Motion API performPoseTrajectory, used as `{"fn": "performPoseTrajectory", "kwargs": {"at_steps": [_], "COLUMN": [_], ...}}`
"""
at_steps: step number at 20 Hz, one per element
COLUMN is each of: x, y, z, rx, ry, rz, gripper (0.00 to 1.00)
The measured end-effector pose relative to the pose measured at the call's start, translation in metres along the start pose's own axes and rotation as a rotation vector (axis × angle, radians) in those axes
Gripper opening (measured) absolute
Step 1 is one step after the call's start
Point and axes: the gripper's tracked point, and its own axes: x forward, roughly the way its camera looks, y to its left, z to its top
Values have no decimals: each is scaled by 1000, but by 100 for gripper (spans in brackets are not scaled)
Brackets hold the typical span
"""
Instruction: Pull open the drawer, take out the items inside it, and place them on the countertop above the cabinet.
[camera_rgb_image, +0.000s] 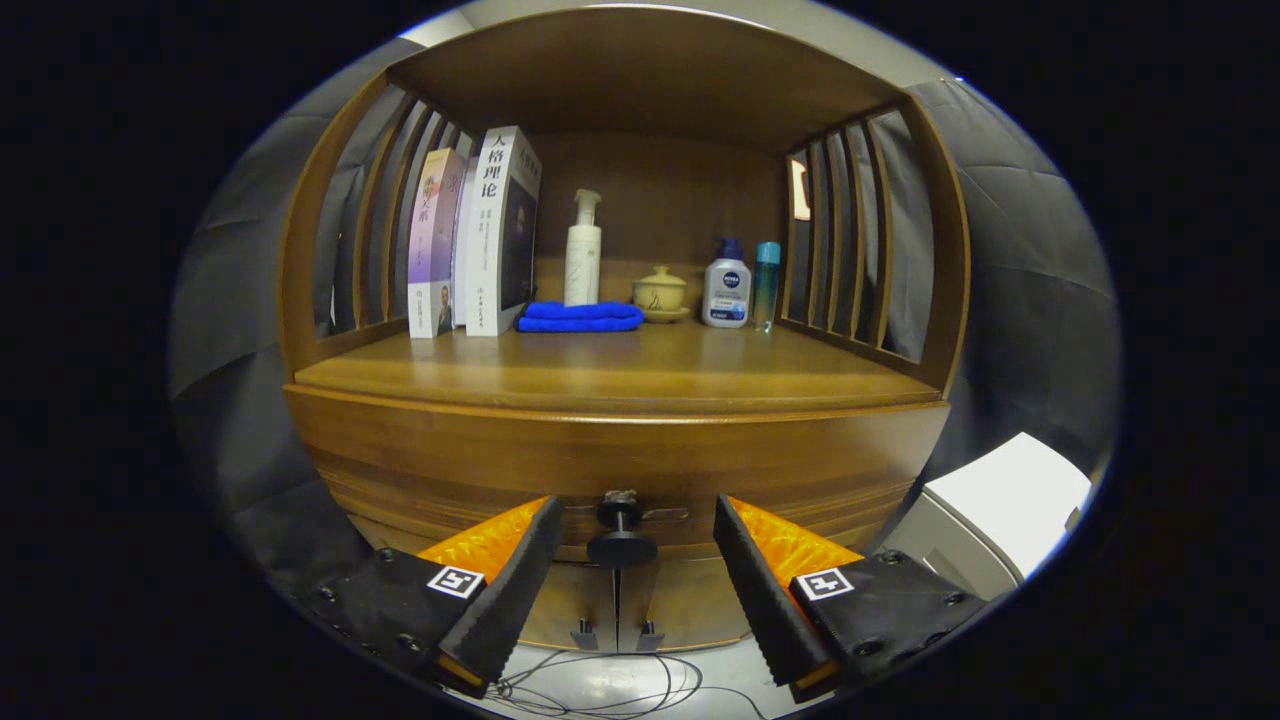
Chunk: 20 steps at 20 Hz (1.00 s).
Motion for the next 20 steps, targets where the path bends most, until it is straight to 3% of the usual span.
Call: {"fn": "performPoseTrajectory", "kwargs": {"at_steps": [5, 7, 9, 12, 15, 20], "x": [15, 19, 22, 25, 25, 25], "y": [5, 4, 7, 7, 4, 4], "z": [-28, -29, -28, -24, -24, -23], "rx": [-33, -27, -17, -25, -24, -41], "ry": [78, 67, 58, 43, 41, 19], "rz": [17, 17, 34, 41, 39, 52], "gripper": [80, 83, 60, 60, 47, 38]}}
